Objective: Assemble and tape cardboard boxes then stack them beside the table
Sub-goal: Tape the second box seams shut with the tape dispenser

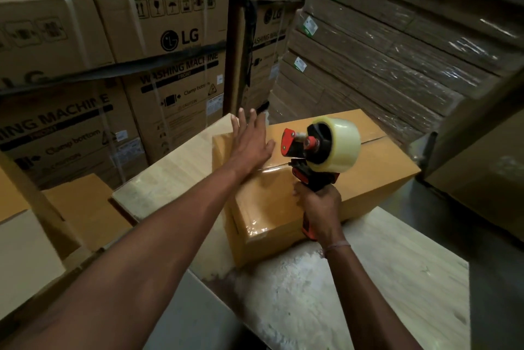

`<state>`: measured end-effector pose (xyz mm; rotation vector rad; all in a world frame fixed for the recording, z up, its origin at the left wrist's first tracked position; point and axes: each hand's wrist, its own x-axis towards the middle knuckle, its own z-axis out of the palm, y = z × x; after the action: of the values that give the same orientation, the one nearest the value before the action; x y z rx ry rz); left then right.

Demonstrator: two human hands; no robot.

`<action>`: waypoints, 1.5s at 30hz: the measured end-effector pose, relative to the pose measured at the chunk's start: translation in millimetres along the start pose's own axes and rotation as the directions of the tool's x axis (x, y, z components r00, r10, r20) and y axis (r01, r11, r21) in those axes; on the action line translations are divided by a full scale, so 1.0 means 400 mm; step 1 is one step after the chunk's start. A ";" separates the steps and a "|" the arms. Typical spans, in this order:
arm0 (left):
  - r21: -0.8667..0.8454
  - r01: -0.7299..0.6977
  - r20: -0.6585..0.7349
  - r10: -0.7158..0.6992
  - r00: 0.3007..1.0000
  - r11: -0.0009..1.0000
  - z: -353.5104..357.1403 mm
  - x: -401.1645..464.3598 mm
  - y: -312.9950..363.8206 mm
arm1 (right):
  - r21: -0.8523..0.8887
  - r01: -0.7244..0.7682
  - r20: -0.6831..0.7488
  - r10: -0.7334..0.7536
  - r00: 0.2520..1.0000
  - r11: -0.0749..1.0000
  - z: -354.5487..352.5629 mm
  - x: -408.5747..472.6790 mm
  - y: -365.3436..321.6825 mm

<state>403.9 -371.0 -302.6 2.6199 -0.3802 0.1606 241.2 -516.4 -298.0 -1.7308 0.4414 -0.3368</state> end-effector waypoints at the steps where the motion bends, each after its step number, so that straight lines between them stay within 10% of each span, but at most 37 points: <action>1: 0.011 -0.008 0.019 0.008 1.000 1.000 0.007 0.027 0.004 | -0.025 0.062 -0.011 -0.063 0.998 0.998 -0.024 0.023 0.004; 22: 0.275 0.029 0.325 -0.121 0.938 0.961 -0.051 0.097 -0.037 | -0.002 -0.148 -0.033 0.148 0.988 0.989 -0.051 -0.044 0.009; 33: 0.526 -0.050 0.617 -0.341 0.710 0.849 -0.234 -0.115 -0.100 | -0.051 -0.255 0.116 0.259 0.959 0.966 -0.022 -0.336 0.000; 45: -0.038 -0.115 0.480 0.119 0.869 0.993 -0.149 -0.027 -0.038 | -0.156 -0.138 0.073 0.151 0.986 0.978 -0.118 -0.110 -0.093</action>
<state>395.6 -327.0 -259.3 2.6040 -0.7067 -0.4678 184.9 -530.4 -251.3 -1.8402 0.5391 -0.1273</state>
